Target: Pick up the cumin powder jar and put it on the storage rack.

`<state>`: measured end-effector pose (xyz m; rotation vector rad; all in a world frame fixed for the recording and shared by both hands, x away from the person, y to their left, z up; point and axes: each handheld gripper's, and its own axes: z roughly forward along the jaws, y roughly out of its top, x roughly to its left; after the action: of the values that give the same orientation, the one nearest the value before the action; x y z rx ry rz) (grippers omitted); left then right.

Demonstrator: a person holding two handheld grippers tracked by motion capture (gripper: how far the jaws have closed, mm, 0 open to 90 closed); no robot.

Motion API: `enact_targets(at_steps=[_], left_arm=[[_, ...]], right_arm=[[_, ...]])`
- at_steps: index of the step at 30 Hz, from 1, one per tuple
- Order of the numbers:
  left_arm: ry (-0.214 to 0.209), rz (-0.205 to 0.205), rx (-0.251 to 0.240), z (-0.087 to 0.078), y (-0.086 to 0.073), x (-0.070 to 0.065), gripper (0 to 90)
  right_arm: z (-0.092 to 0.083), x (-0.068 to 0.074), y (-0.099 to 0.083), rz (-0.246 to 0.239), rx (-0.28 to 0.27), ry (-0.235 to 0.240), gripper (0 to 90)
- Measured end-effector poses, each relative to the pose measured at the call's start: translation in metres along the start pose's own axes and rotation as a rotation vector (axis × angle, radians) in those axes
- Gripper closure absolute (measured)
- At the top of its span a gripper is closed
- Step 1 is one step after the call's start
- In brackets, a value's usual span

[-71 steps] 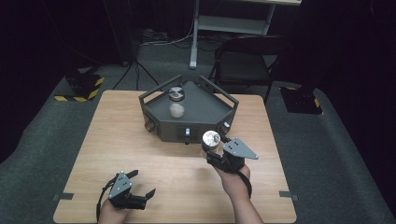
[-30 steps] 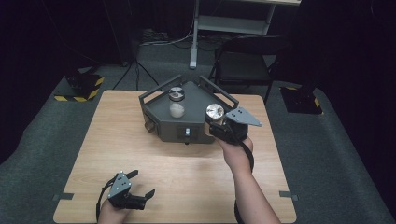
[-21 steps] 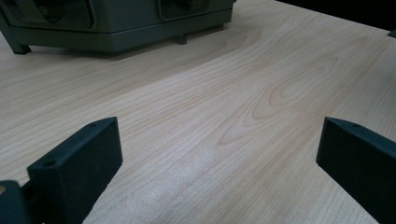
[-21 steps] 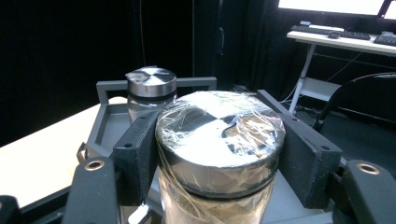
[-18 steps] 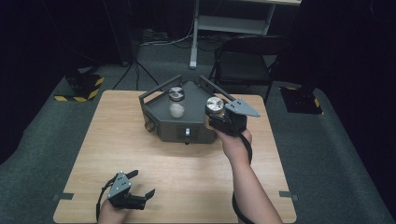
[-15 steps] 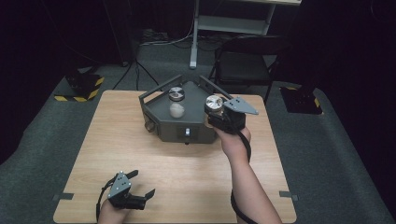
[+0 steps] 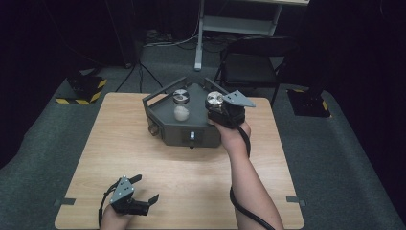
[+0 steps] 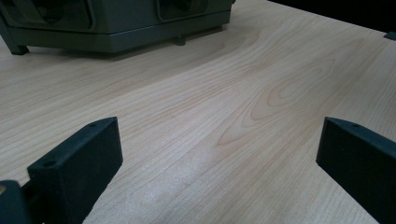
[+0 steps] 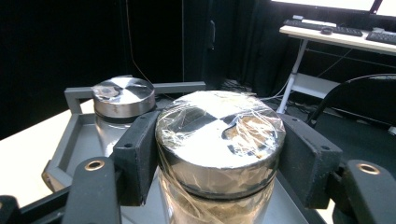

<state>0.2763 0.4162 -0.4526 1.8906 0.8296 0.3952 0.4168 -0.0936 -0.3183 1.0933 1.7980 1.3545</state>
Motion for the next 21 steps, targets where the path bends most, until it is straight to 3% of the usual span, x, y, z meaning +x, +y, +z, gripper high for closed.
enact_targets(at_steps=[21], left_arm=[[-0.005,0.001,-0.005,-0.001,-0.001,0.001,0.5]], right_arm=[[0.033,-0.006,-0.006,0.015,0.031,-0.003,34.9]])
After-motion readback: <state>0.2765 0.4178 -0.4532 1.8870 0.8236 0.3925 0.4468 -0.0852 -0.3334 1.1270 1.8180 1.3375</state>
